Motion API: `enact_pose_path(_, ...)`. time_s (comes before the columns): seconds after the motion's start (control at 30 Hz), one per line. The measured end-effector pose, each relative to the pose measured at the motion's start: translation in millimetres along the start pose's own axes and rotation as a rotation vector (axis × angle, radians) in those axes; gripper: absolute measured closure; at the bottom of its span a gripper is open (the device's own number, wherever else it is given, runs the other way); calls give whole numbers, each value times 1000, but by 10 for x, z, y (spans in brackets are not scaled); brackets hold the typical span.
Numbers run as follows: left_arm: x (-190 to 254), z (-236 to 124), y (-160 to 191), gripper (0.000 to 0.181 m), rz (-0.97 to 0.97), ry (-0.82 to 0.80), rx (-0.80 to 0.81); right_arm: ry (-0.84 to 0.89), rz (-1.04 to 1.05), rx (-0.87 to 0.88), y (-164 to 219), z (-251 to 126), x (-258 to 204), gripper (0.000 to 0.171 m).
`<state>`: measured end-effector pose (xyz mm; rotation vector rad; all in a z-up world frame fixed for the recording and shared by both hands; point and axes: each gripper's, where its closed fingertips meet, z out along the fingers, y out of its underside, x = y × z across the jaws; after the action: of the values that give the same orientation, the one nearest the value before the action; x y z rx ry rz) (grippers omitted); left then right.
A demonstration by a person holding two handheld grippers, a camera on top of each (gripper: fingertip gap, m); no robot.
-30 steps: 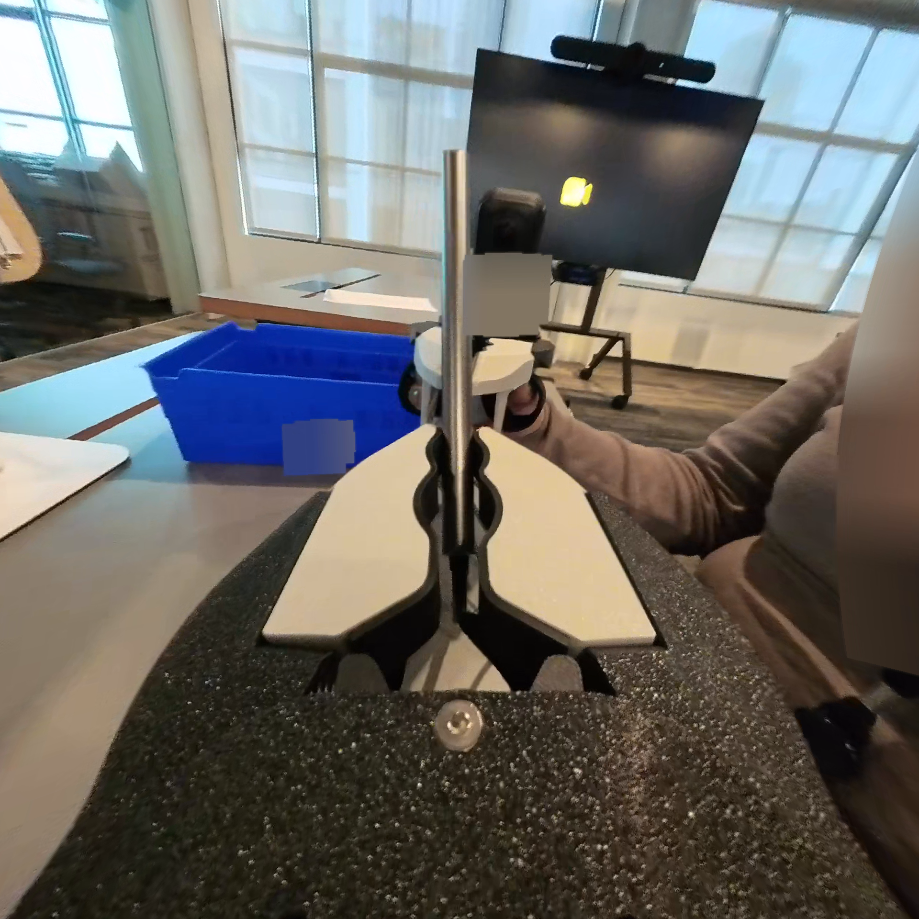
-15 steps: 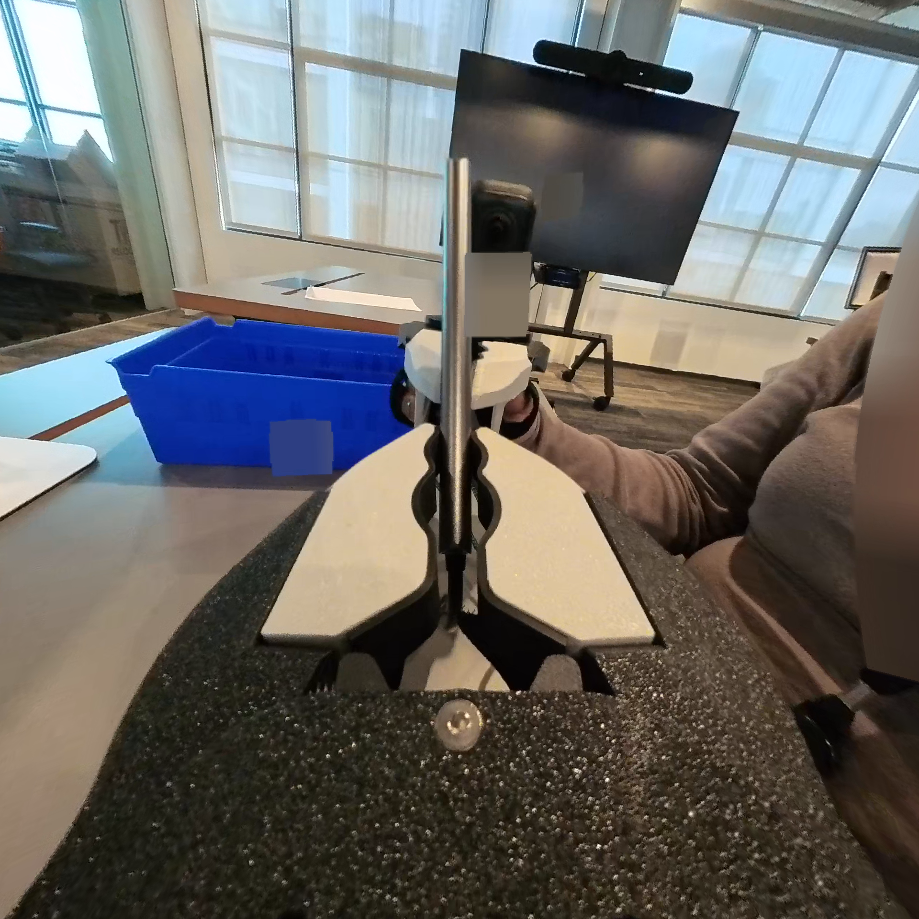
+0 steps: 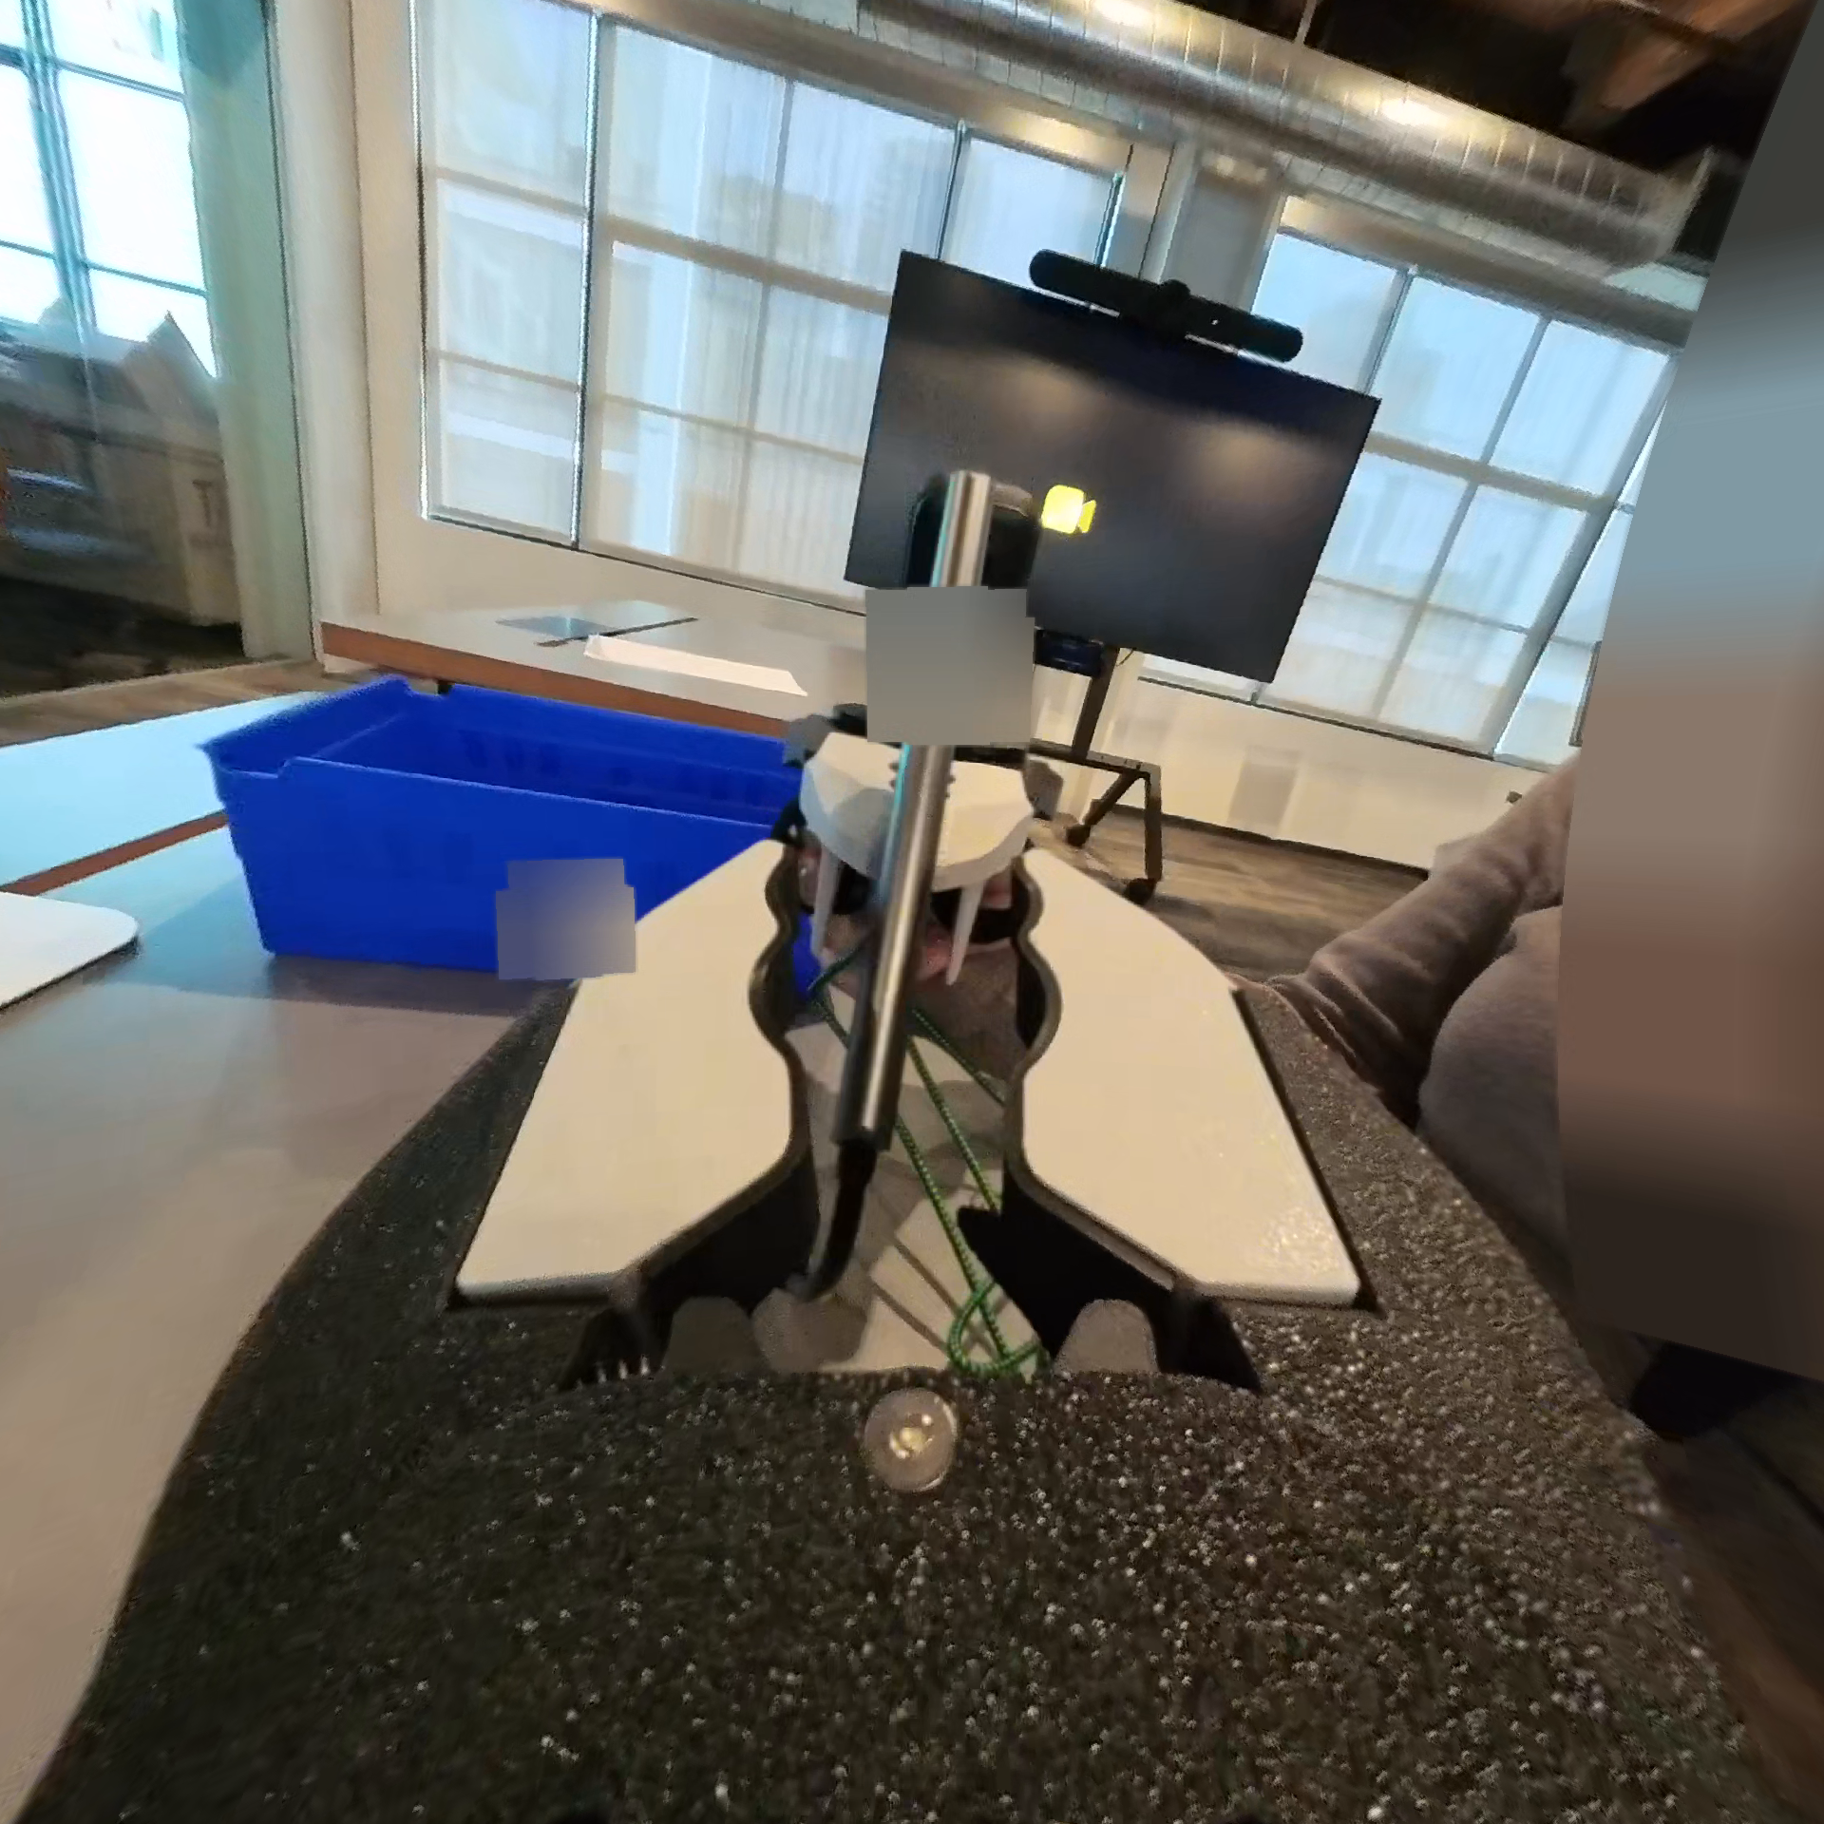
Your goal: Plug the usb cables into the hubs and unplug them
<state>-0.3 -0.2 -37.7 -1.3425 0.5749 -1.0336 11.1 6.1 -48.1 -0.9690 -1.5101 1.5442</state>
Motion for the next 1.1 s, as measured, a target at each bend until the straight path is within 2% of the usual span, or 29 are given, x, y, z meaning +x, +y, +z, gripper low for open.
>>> enact_pose_path(0.17,1,52,149,139,-13,10,-89,-16,8,-23,42,32,-23,166)
enact_pose_path(0.27,-1,73,226,168,23,-5,-137,-18,8,-23,37,27,-29,166)
enact_pose_path(0.33,0,77,225,170,52,-16,-140,-19,12,-18,30,22,-29,166)
enact_pose_path(0.63,33,75,192,171,45,-4,-137,-42,49,31,-15,32,-42,165)
enact_pose_path(0.87,206,91,204,171,77,90,-157,-167,44,-10,-16,-7,-224,165)
enact_pose_path(0.93,184,130,199,171,103,66,-145,-151,27,-21,-18,-39,-205,165)
enact_pose_path(1.03,93,133,86,172,119,5,-60,-18,-61,-16,-74,-28,-91,166)
enact_pose_path(1.1,135,101,10,172,111,31,-3,10,-87,2,-135,17,-107,165)
